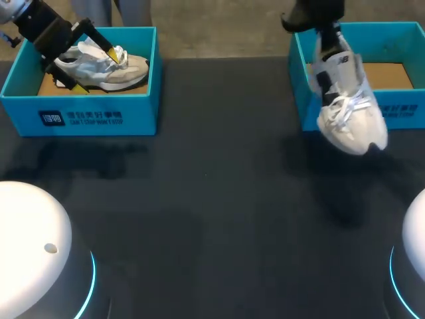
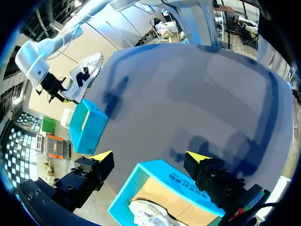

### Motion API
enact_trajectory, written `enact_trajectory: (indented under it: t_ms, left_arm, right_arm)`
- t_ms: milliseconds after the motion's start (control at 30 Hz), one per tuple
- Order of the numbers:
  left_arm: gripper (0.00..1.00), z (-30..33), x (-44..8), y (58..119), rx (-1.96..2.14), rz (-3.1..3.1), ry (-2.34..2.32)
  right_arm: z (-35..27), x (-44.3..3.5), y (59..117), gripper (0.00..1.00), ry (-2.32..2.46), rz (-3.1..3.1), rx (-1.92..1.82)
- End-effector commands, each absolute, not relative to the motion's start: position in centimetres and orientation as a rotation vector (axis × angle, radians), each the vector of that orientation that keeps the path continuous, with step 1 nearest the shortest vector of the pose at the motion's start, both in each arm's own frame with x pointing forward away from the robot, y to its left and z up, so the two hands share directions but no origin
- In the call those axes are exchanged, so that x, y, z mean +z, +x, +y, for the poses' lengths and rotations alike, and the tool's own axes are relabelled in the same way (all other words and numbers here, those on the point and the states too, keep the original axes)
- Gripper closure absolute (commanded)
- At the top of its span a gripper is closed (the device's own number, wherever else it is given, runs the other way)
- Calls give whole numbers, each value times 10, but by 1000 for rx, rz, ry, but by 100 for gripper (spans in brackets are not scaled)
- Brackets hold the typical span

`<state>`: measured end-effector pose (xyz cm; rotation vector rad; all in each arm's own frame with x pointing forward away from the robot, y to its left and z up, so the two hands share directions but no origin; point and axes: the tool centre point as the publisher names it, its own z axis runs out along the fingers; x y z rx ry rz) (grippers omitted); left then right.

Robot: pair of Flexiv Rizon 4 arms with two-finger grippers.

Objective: Take the shoe out of the shoebox, open the shoe tongue, remove and reinsert the insole, then place the shoe into the shoebox

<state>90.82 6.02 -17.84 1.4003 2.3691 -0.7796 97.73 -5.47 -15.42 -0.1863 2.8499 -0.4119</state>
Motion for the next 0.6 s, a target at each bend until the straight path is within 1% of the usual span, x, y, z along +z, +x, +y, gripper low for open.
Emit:
enact_trajectory:
  t_ms: [33,300,600]
  left_arm:
    - [0,60,-178,908,-777,2372,1402]
    - [0,60,-178,908,-777,2372,1402]
    - [0,60,-178,908,-777,2372,1402]
  right_arm:
    - [-92,-160,990,100,-209,2851,-333]
    - [-142,-165,1013,100,-174,2824,-401]
    - [-147,-165,1018,100,-116,2845,-414]
